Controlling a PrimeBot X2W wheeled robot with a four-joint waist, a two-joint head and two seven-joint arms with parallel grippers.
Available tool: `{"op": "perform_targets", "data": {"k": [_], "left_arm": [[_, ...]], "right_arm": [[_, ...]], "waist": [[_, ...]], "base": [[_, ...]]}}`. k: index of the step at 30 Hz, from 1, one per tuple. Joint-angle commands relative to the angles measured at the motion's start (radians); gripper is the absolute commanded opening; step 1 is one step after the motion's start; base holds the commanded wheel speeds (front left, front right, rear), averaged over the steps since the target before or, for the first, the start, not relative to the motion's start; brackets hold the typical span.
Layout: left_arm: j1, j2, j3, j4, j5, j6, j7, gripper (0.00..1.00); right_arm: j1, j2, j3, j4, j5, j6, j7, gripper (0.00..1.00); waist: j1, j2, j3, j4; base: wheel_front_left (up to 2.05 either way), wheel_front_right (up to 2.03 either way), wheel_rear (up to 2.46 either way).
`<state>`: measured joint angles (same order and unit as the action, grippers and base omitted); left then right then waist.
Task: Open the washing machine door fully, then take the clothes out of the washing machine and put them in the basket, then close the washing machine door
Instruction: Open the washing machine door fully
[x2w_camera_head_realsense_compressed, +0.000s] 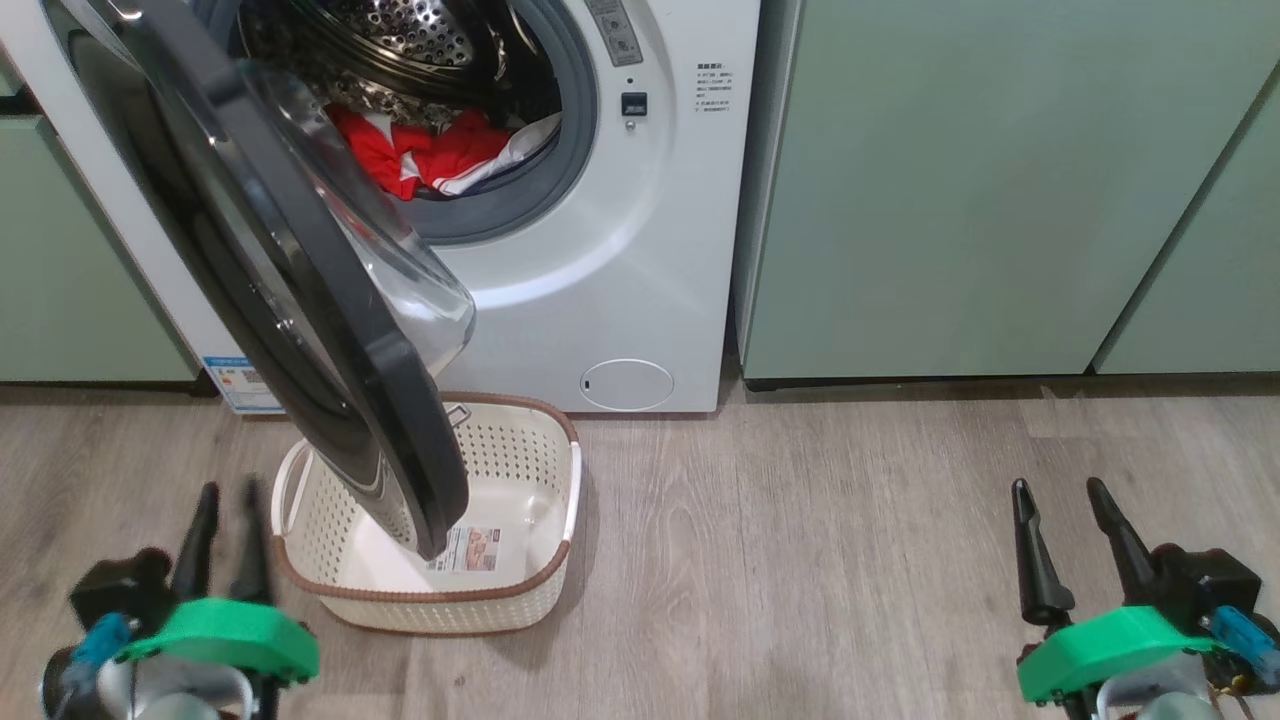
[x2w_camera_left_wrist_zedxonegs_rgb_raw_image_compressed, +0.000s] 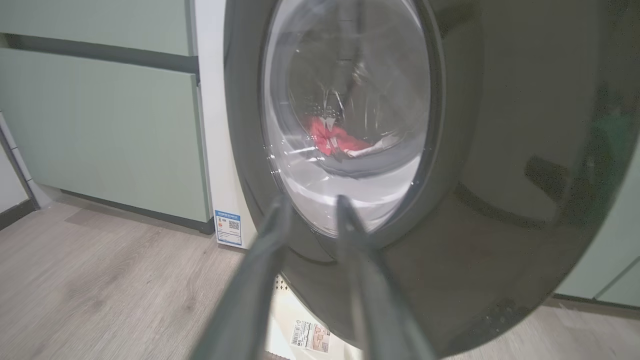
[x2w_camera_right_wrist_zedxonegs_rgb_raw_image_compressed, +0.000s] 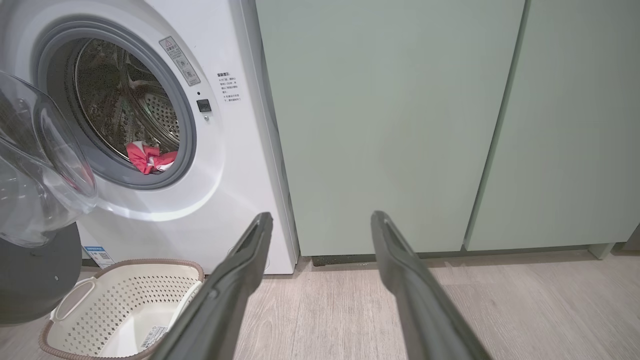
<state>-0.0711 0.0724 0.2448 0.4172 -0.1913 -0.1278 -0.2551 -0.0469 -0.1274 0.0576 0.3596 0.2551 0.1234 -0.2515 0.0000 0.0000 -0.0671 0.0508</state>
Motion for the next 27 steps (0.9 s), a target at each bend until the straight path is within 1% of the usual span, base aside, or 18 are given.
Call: {"op": "perform_targets", "data": {"k": [1, 5, 6, 9, 13, 15, 18, 21, 23, 27], "left_arm": [[-0.044, 0.014, 0.053, -0.036, -0.019, 0.003, -0.007, 0.0], [-0.069, 0.0, 0.121, -0.096, -0.061, 0.022, -0.007, 0.0], [-0.069, 0.0, 0.121, -0.096, -0.061, 0.022, -0.007, 0.0], [-0.103, -0.006, 0.164, -0.171, -0.091, 0.032, -0.007, 0.0], [-0.162, -0.008, 0.18, -0.29, -0.113, 0.048, -0.005, 0.0], [-0.195, -0.007, 0.169, -0.365, -0.118, 0.058, 0.022, 0.0], [-0.243, -0.007, 0.126, -0.503, -0.113, 0.074, 0.088, 0.0], [-0.281, -0.012, 0.049, -0.637, -0.099, 0.088, 0.166, 0.0], [-0.292, -0.013, -0.022, -0.709, -0.056, 0.097, 0.213, 0.0], [-0.292, -0.019, -0.197, -0.794, -0.035, 0.111, 0.281, 0.0]], "right_arm": [[-0.044, -0.005, 0.025, -0.027, -0.004, 0.007, -0.01, 1.0], [-0.047, -0.004, 0.026, -0.023, -0.001, 0.007, -0.01, 1.0], [-0.047, -0.004, 0.026, -0.023, -0.001, 0.007, -0.01, 1.0], [-0.048, -0.003, 0.027, -0.02, 0.0, 0.007, -0.01, 1.0], [-0.048, -0.001, 0.03, -0.018, 0.0, 0.007, -0.01, 1.0], [-0.048, 0.0, 0.03, -0.018, 0.001, 0.007, -0.01, 1.0], [-0.048, 0.001, 0.03, -0.017, 0.002, 0.007, -0.01, 1.0], [-0.05, 0.001, 0.032, -0.015, 0.005, 0.007, -0.01, 1.0], [-0.052, 0.002, 0.034, -0.015, 0.007, 0.007, -0.01, 1.0], [-0.058, 0.0, 0.04, -0.014, 0.008, 0.007, -0.01, 1.0]], "waist": [[0.0, 0.0, 0.0, 0.001], [0.0, 0.0, 0.001, 0.004], [0.0, 0.0, 0.001, 0.004], [0.0, 0.0, 0.002, 0.01], [0.0, 0.0, 0.0, 0.017], [0.0, 0.0, -0.001, 0.02], [0.0, 0.0, -0.002, 0.023], [0.0, 0.0, -0.001, 0.024], [0.0, 0.0, 0.001, 0.025], [0.0, 0.0, 0.005, 0.022]], "base": [[0.0, 0.0, 0.0], [0.0, 0.0, 0.0], [0.0, 0.0, 0.0], [0.0, 0.0, 0.0], [0.0, 0.0, 0.0], [0.0, 0.0, 0.0], [0.0, 0.0, 0.0], [0.0, 0.0, 0.0], [0.0, 0.0, 0.0], [0.0, 0.0, 0.0]]}}
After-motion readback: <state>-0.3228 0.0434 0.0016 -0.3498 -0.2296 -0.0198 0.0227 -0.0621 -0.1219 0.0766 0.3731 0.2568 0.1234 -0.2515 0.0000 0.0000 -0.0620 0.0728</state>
